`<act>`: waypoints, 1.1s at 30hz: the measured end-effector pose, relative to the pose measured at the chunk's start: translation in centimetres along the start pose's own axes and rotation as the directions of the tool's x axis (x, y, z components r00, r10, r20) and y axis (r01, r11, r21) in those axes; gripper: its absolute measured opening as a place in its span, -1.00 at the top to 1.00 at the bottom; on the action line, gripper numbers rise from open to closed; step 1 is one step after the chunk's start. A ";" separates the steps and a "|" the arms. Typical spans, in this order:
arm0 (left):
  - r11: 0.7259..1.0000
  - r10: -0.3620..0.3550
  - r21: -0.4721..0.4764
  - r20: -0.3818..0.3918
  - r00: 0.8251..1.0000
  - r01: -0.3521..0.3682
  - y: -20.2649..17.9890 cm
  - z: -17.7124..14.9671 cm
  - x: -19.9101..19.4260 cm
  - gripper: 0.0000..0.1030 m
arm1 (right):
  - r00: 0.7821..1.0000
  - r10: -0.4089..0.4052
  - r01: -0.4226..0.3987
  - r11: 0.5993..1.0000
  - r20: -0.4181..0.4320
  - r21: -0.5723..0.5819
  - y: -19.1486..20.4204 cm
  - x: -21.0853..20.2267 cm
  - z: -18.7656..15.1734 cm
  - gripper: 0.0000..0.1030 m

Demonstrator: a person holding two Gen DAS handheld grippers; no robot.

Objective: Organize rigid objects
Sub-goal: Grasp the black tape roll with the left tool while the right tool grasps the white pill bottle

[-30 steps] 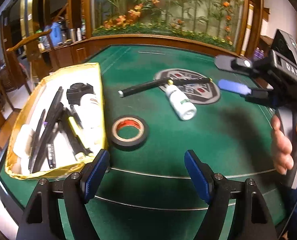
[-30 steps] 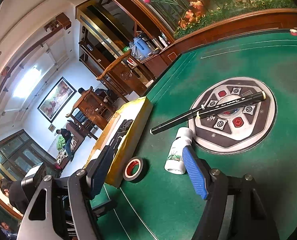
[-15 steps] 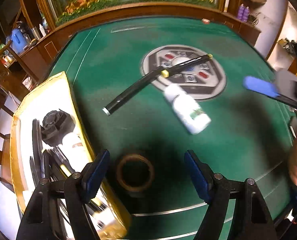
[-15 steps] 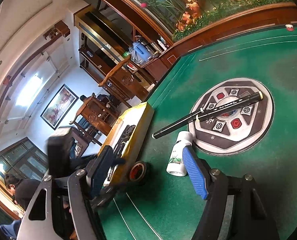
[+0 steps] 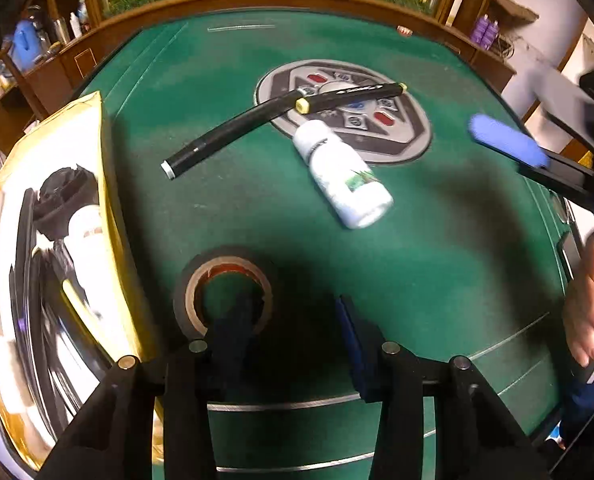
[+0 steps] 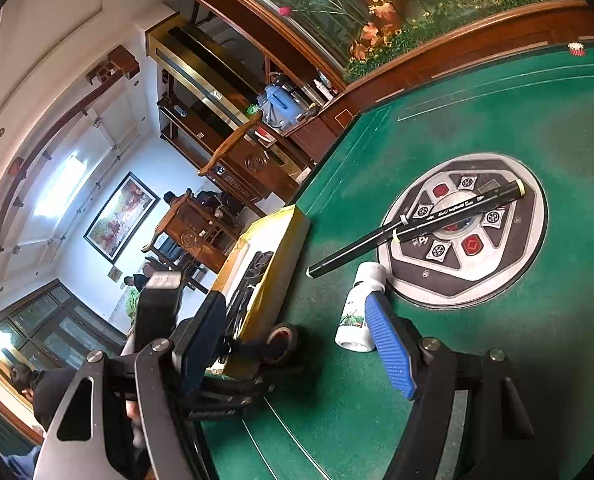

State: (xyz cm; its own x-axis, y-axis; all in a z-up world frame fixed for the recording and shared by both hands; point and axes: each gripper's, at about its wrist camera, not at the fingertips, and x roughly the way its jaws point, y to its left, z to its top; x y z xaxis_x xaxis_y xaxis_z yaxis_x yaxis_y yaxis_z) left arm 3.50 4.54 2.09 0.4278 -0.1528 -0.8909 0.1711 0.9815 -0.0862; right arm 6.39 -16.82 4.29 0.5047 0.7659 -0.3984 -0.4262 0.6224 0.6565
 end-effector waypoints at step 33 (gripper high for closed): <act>0.998 -0.051 -0.033 0.137 0.989 0.056 -4.5 -4.4 -1.9 0.77 | 0.973 -0.209 0.203 0.977 -0.098 -0.064 0.0 2.6 -0.7 -0.39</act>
State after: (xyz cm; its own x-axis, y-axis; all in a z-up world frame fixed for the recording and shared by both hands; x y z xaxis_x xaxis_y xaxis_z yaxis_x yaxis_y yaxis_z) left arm -1.97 0.92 2.17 0.5364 -0.2171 -0.8156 0.1653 0.9747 -0.1508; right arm 7.13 -14.75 2.77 0.5063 0.6309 -0.5879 -0.3615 0.7742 0.5196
